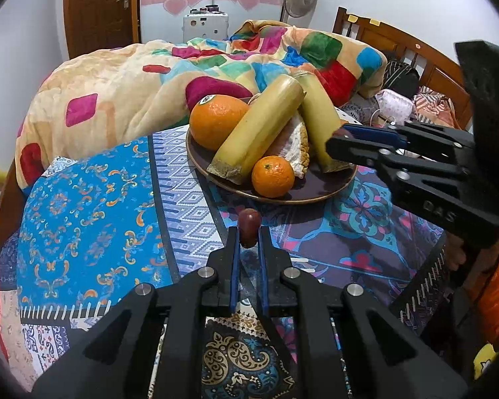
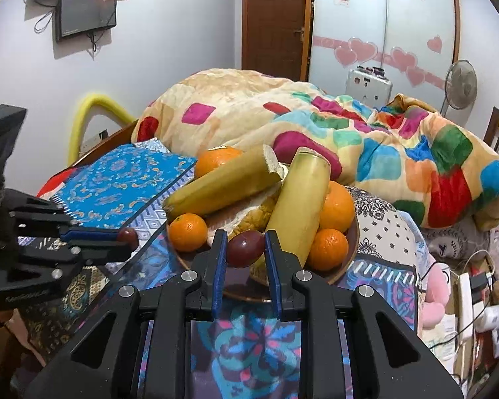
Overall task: Organize fruits
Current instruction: 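Drop both dates onto the brown plate and open both grippers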
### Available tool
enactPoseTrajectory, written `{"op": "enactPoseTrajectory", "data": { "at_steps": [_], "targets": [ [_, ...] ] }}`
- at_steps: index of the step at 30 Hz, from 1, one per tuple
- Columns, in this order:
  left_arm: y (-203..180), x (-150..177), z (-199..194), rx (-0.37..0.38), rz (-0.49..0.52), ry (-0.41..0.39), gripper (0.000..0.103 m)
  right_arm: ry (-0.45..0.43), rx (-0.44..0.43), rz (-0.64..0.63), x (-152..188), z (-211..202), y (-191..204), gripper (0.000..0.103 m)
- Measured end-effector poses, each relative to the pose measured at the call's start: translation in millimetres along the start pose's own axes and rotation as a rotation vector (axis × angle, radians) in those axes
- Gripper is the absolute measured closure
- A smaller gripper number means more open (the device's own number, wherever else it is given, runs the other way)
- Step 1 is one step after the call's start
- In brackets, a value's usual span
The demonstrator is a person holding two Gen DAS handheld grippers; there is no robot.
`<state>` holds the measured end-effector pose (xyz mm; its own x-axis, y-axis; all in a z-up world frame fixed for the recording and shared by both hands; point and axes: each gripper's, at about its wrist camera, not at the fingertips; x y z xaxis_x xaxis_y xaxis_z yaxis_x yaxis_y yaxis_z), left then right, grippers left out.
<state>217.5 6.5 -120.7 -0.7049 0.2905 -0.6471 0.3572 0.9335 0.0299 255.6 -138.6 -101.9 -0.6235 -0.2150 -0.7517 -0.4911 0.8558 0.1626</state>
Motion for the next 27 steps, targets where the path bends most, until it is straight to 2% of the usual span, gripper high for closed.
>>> {"op": "enactPoseTrajectory", "data": {
  "at_steps": [2, 4, 5, 14, 19, 27],
  "targets": [
    [-0.7, -1.4, 0.0, 0.004, -0.001, -0.006, 0.093, 0.010, 0.006, 0.007, -2.8, 3.7, -1.9, 0.079],
    [-1.9, -3.4, 0.0, 0.013, -0.005, -0.011, 0.093, 0.004, 0.007, 0.020, -4.8, 3.6, -5.3, 0.067],
    [-2.9, -4.5, -0.3, 0.014, -0.003, -0.014, 0.093, -0.006, 0.009, 0.029, -5.2, 1.6, -6.9, 0.066],
    [-16.2, -26.1, 0.7, 0.015, 0.018, -0.039, 0.093, -0.039, 0.019, 0.051, -2.7, -19.0, -20.0, 0.066],
    [-25.9, -43.5, 9.5, -0.031, 0.047, -0.047, 0.093, -0.068, 0.028, 0.070, 1.2, -28.0, -31.4, 0.066],
    [-30.8, -64.6, 26.8, -0.047, 0.045, -0.047, 0.093, -0.078, 0.001, 0.110, 4.1, -27.1, -46.5, 0.066]
  ]
}}
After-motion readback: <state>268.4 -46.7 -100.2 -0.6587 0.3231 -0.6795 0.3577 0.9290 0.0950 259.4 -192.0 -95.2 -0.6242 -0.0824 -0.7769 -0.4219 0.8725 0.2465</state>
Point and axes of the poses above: each gripper's, at about its wrist camera, not at the fingertips, and z roughly the way its jaws point, y to its left, x to its underside, and after that the axes turned 12 degrees about z, right-handed
